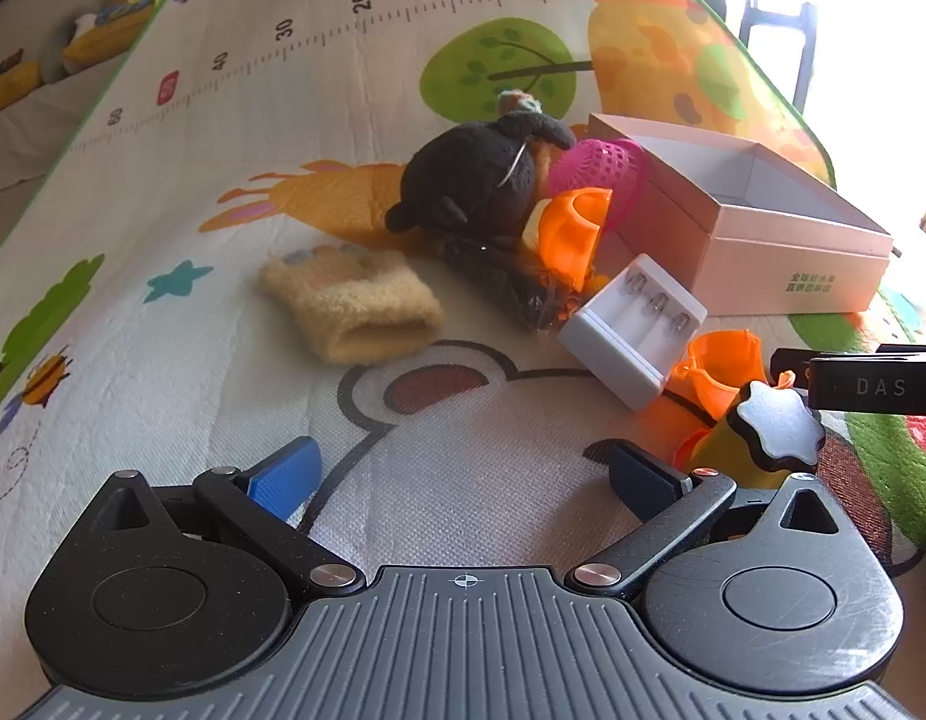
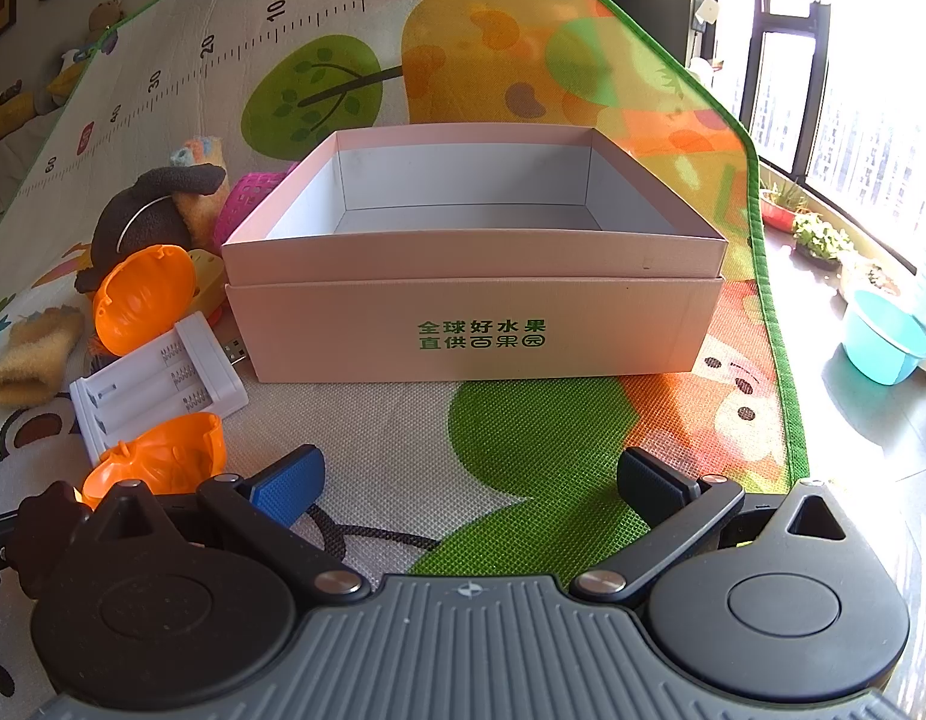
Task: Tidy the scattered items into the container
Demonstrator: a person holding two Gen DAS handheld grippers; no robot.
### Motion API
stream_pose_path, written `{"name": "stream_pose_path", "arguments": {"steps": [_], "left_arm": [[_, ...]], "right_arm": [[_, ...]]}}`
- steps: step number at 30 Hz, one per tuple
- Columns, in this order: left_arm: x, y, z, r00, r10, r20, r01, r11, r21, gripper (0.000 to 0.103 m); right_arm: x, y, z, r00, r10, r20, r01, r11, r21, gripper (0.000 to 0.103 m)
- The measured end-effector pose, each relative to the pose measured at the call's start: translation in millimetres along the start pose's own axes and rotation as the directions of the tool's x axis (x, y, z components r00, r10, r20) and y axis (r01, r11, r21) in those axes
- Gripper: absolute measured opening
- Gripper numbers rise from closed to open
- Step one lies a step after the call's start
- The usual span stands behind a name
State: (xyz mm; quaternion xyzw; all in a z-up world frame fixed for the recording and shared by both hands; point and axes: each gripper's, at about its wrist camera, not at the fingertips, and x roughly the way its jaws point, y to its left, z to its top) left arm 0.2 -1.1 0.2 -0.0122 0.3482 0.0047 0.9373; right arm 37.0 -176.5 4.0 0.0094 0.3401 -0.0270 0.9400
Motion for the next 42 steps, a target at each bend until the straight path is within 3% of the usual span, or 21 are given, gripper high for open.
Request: {"name": "stream_pose_path", "arguments": {"steps": [42], "left_arm": [[1.2, 0.0, 4.3, 1.0, -0.003, 0.002, 0.003, 1.0, -0.002, 0.103]], "right_arm": [[0.0, -1.2, -0.5, 1.0, 0.0, -0.001, 0.0, 1.0, 0.0, 0.103]]}}
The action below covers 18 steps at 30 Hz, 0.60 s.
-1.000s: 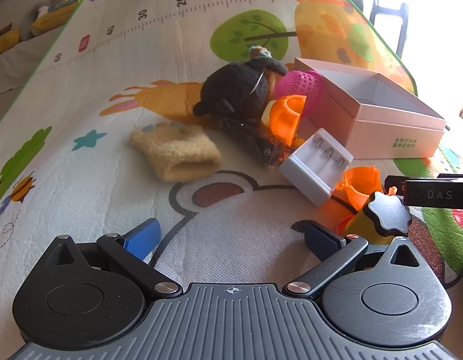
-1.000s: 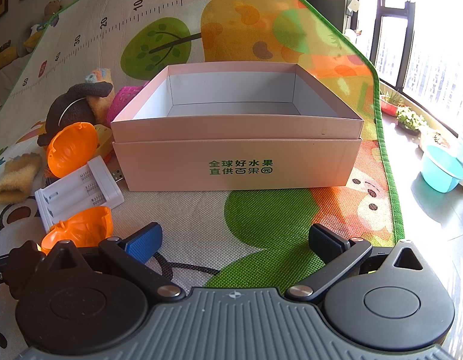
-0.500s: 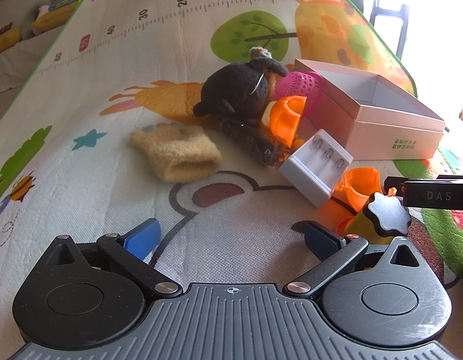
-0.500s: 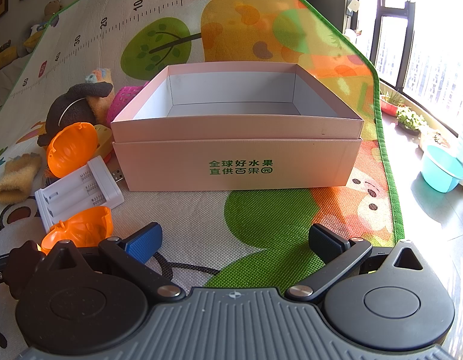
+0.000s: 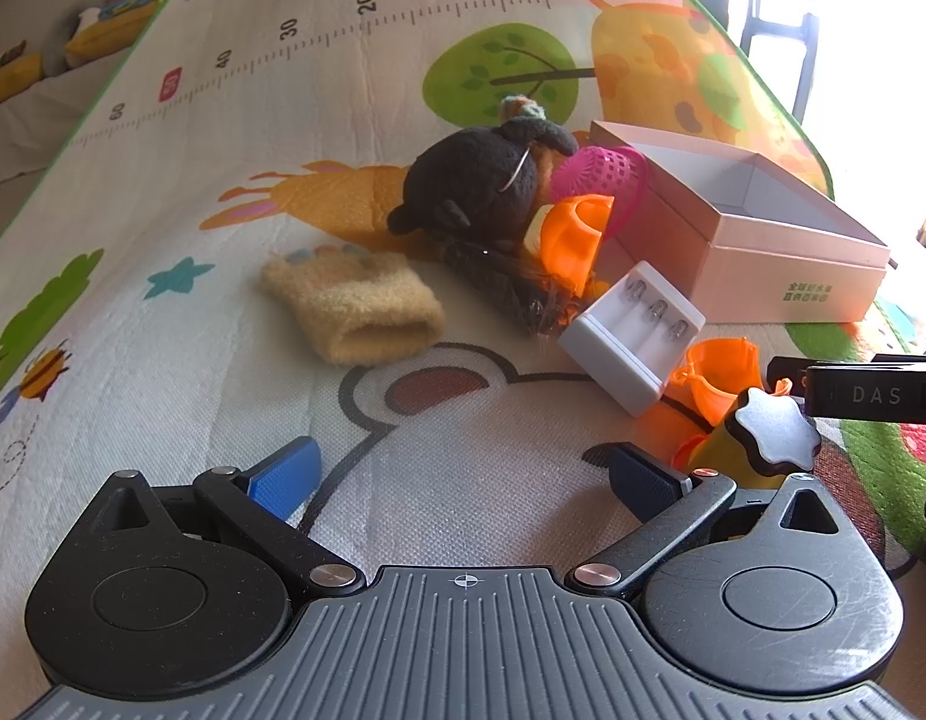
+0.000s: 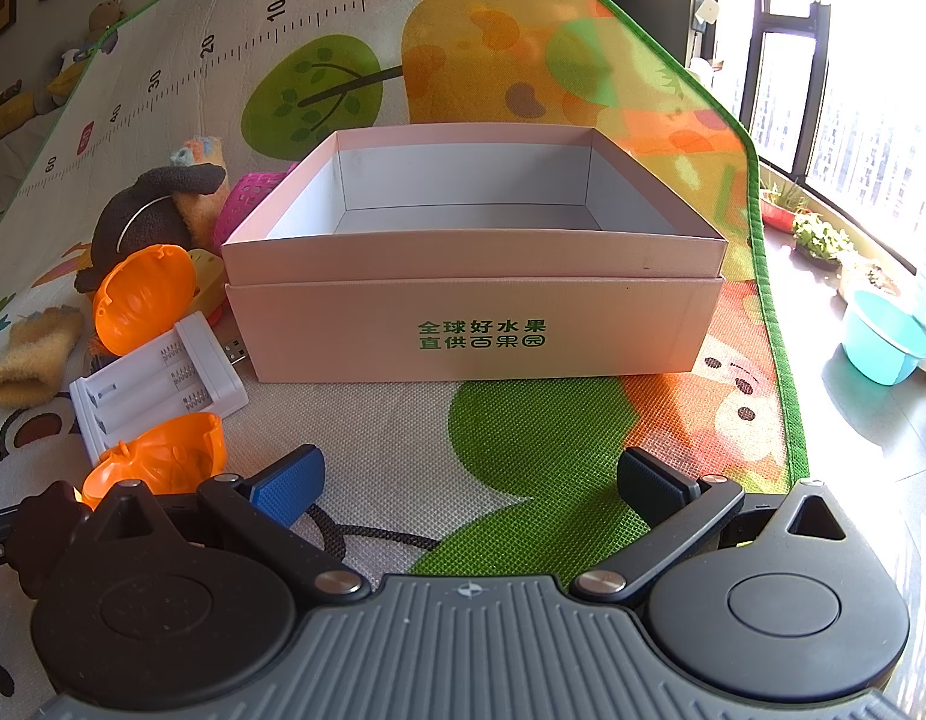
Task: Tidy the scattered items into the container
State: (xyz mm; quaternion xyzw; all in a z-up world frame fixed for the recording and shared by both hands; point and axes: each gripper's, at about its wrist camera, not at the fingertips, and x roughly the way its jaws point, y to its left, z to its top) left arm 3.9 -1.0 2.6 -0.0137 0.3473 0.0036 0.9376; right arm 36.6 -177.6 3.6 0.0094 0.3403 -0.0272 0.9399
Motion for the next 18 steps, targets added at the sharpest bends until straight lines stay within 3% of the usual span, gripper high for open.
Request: {"name": "stream_pose_path", "arguments": {"steps": [10, 18], "left_arm": [[-0.3, 0.4, -0.6, 1.0, 0.002, -0.001, -0.002, 1.0, 0.002, 0.103], [-2.3, -0.5, -1.0, 1.0, 0.009, -0.005, -0.009, 1.0, 0.012, 0.103]], "right_arm": [[2.4, 4.4, 0.0, 1.0, 0.008, -0.006, -0.008, 1.0, -0.006, 0.103], [-11.3, 2.5, -4.6, 0.998, 0.028, -0.062, -0.031, 0.999, -0.035, 0.103]]}}
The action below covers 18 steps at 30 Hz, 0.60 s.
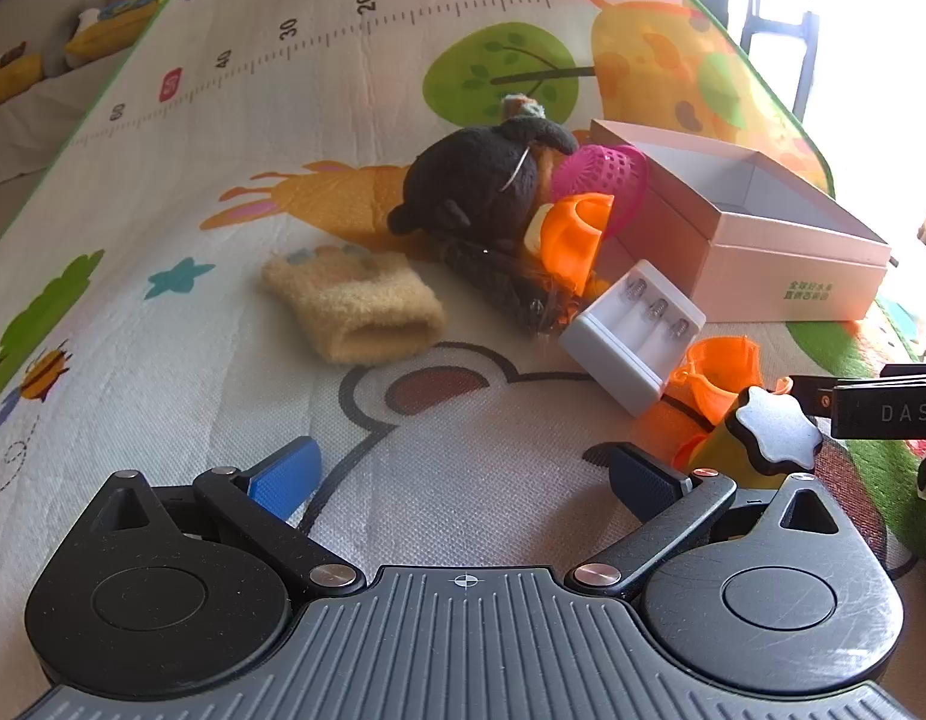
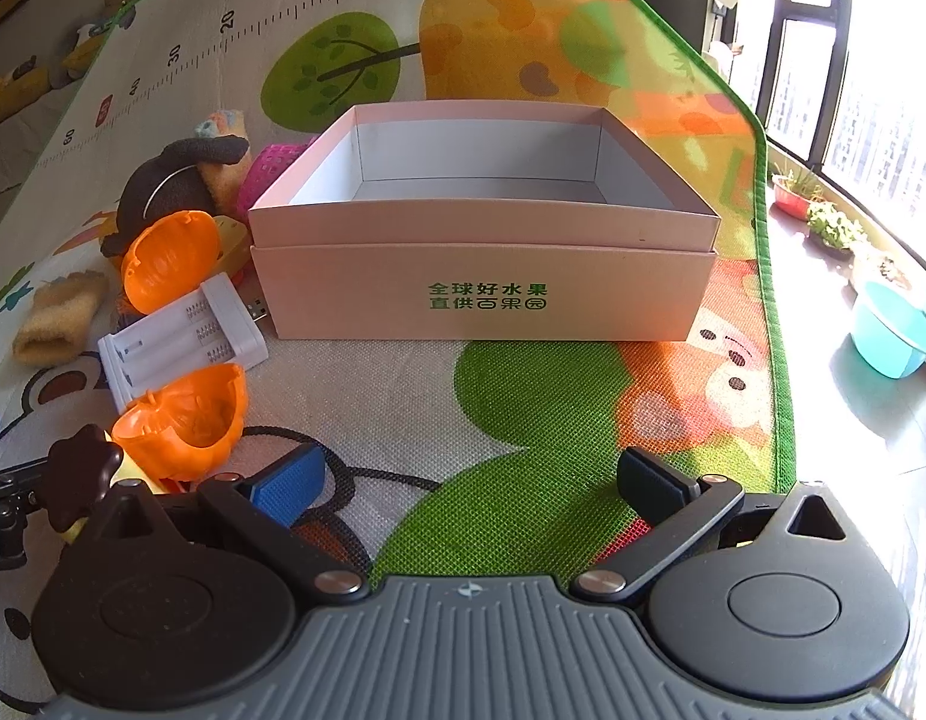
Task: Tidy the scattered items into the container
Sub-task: 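Grasp the yellow-and-brown pudding toy with the left gripper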
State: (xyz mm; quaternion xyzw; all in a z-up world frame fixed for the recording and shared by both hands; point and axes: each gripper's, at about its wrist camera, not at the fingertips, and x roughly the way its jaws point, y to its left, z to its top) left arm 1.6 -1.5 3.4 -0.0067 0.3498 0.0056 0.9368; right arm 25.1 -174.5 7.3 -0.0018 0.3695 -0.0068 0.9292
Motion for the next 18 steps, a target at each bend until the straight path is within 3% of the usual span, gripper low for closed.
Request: {"name": "stream_pose_path", "arguments": {"steps": [4, 9, 18], "left_arm": [[0.4, -8.7, 0.3, 1.0, 0.02, -0.016, -0.02, 1.0, 0.02, 0.103], [-0.7, -7.2, -0.2, 1.0, -0.016, -0.012, 0.016, 1.0, -0.02, 0.103], [1.5, -6.5, 3.9, 0.999, -0.034, -0.031, 0.032, 0.999, -0.036, 0.103]], "right_arm": [[-0.2, -2.8, 5.0, 0.999, 0.021, -0.047, -0.022, 1.0, -0.008, 0.103], [-5.9, -4.0, 6.1, 0.992, 0.04, -0.119, -0.043, 0.999, -0.023, 0.103], [-14.3, -6.1, -5.3, 0.993, 0.076, -0.089, -0.082, 0.995, -0.064, 0.103]]}}
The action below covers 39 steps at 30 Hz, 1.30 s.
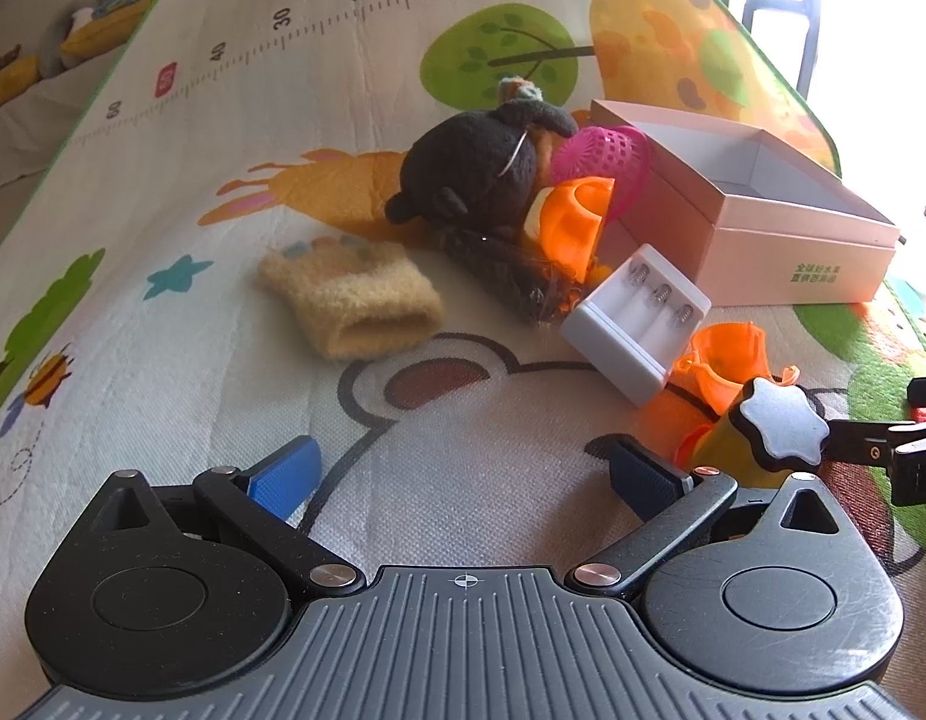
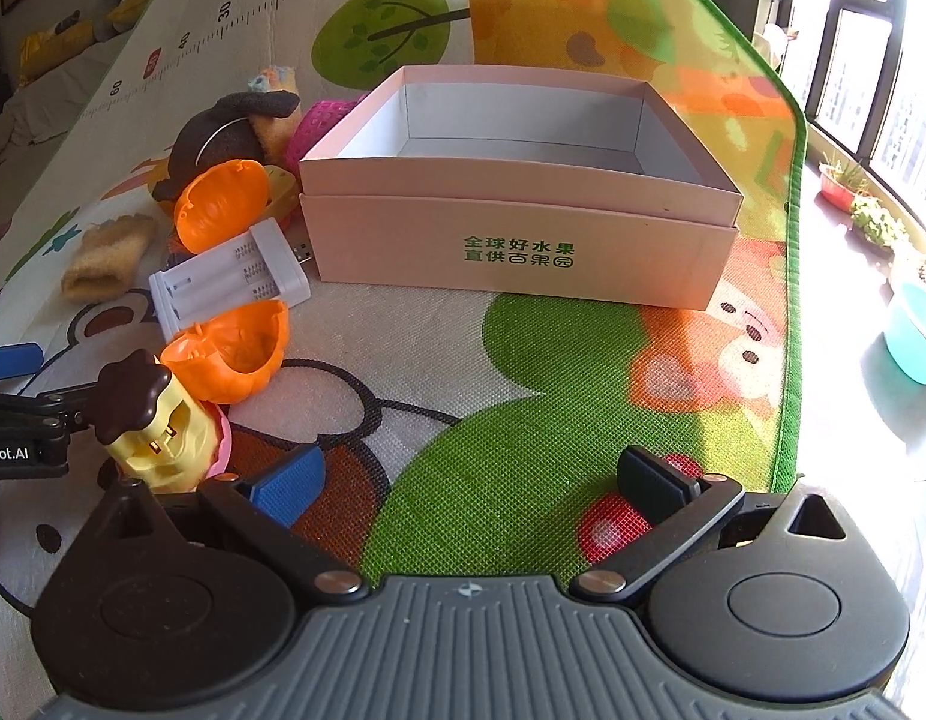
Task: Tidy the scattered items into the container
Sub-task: 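Grasp the yellow-and-brown pudding toy with the left gripper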
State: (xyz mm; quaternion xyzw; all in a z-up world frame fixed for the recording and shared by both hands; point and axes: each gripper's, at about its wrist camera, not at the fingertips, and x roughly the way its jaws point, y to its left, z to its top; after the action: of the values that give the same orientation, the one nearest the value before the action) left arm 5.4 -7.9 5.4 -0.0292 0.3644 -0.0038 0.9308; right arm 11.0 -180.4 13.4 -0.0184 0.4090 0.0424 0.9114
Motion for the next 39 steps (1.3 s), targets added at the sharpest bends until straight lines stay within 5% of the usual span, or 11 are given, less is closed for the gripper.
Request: {"name": "stream_pose_path", "arguments": {"steps": [5, 11, 14, 18, 23, 26, 33, 36, 39], "left_arm": [[-1.8, 4.5, 1.0, 0.999, -0.031, -0.014, 0.031, 0.999, -0.012, 0.103], [-30.8, 18.6, -3.2, 0.997, -0.069, -0.039, 0.067, 0.996, -0.066, 0.103], [-54.0, 27.7, 3.2, 1.0, -0.023, 0.002, 0.023, 0.995, -0.099, 0.103], [-59.3, 24.9, 8.1, 0.996, 0.024, 0.081, -0.017, 0.997, -0.08, 0.103], [-57.1, 32.1, 10.0, 0.993, 0.015, 0.114, -0.001, 0.993, -0.12, 0.103], [-54.3, 36.7, 6.3, 0.995, -0.007, 0.102, 0.022, 0.989, -0.145, 0.103], [-57.0, 32.1, -4.5, 0.991, -0.065, 0.118, 0.08, 0.989, -0.128, 0.103], [-61.3, 40.6, -3.6, 0.99, -0.03, 0.135, 0.051, 0.986, -0.157, 0.103], [-63.3, 50.5, -1.4, 0.99, 0.017, 0.137, 0.008, 0.984, -0.18, 0.103]], "right_arm": [[-5.7, -1.8, 0.7, 0.999, 0.032, 0.017, -0.031, 0.999, -0.022, 0.103], [-30.2, 15.3, -2.2, 0.971, 0.033, 0.238, -0.002, 0.992, -0.126, 0.093], [-28.3, 34.0, -3.9, 0.971, 0.115, 0.208, -0.077, 0.98, -0.184, 0.082], [-39.6, 48.0, -9.4, 0.931, 0.303, 0.203, -0.25, 0.935, -0.251, 0.079], [-28.3, 33.7, 2.6, 0.951, 0.21, 0.228, -0.168, 0.967, -0.191, 0.08], [-24.6, 30.1, 3.4, 0.948, 0.232, 0.216, -0.187, 0.96, -0.209, 0.08], [-43.9, 61.0, -9.2, 0.906, 0.354, 0.231, -0.268, 0.904, -0.334, 0.074], [-48.9, 81.9, -16.3, 0.892, 0.395, 0.22, -0.284, 0.868, -0.407, 0.07], [-52.6, 83.9, -9.3, 0.889, 0.37, 0.272, -0.253, 0.889, -0.382, 0.069]]}}
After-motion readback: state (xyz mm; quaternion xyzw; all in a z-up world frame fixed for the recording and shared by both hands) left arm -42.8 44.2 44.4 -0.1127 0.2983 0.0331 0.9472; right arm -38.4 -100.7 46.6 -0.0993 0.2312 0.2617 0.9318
